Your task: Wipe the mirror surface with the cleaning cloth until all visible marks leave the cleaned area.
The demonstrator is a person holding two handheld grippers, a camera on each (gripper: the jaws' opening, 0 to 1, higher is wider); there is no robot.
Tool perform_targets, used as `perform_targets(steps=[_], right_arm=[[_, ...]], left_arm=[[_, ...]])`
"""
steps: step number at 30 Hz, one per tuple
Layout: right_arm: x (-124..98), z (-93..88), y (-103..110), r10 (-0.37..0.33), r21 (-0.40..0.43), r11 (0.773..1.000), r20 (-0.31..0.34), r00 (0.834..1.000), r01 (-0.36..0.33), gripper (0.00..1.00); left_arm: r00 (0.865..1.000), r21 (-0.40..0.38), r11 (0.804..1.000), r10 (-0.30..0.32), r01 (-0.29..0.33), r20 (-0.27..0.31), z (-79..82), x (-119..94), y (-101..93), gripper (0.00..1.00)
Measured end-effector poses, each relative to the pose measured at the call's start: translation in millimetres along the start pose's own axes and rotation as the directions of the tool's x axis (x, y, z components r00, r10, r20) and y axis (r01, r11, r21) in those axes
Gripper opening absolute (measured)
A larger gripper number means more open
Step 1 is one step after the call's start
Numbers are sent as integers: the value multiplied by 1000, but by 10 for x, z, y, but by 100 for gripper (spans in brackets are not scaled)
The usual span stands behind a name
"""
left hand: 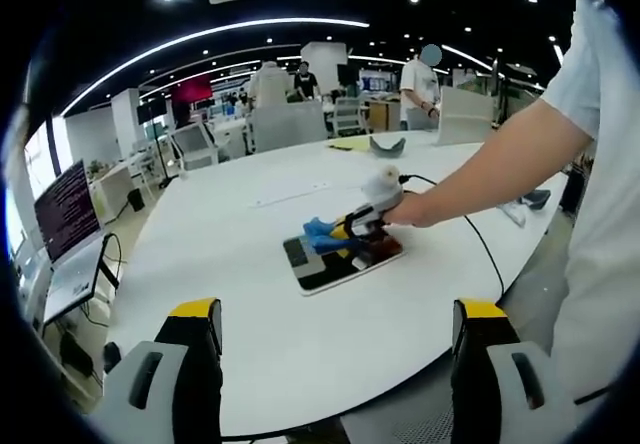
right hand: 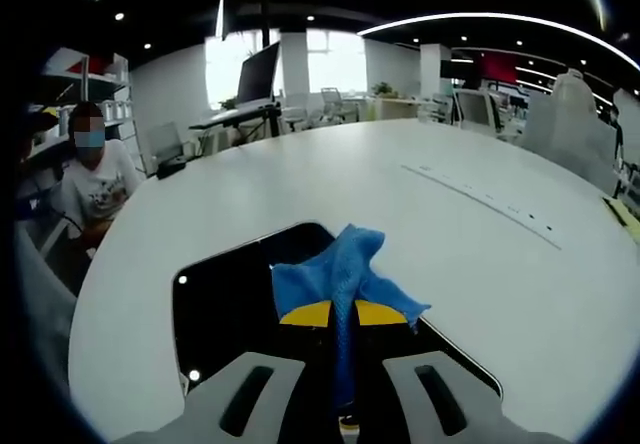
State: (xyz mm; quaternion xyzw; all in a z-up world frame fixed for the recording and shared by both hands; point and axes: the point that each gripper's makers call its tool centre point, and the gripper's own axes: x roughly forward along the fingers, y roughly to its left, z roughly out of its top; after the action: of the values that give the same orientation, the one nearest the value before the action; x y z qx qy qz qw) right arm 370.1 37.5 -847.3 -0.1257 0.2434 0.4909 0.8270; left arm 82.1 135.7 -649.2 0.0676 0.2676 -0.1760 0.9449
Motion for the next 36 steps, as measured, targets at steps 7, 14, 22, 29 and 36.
perform_targets(steps=[7, 14, 22, 29, 36], right_arm=[[-102, -7, 43, -7, 0, 1000, -5, 1000, 7, 2], [-187, -70, -21, -11, 5, 1000, -11, 1000, 11, 2], [-280, -134, -86, -22, 12, 1000, -15, 1000, 22, 2], [-357, -171, -116, -34, 20, 999, -17, 999, 35, 2], [-413, -230, -195, -47, 30, 998, -17, 999, 48, 2]], left_arm=[[1000, 8, 1000, -5, 4, 7, 36, 6, -15, 97], [1000, 16, 1000, -8, 8, 6, 39, 16, -19, 96], [1000, 49, 999, -21, 21, 6, 85, 53, -66, 96], [999, 58, 998, -30, 29, 12, 122, 76, -78, 96], [999, 60, 998, -38, 37, 13, 109, 91, -85, 96]])
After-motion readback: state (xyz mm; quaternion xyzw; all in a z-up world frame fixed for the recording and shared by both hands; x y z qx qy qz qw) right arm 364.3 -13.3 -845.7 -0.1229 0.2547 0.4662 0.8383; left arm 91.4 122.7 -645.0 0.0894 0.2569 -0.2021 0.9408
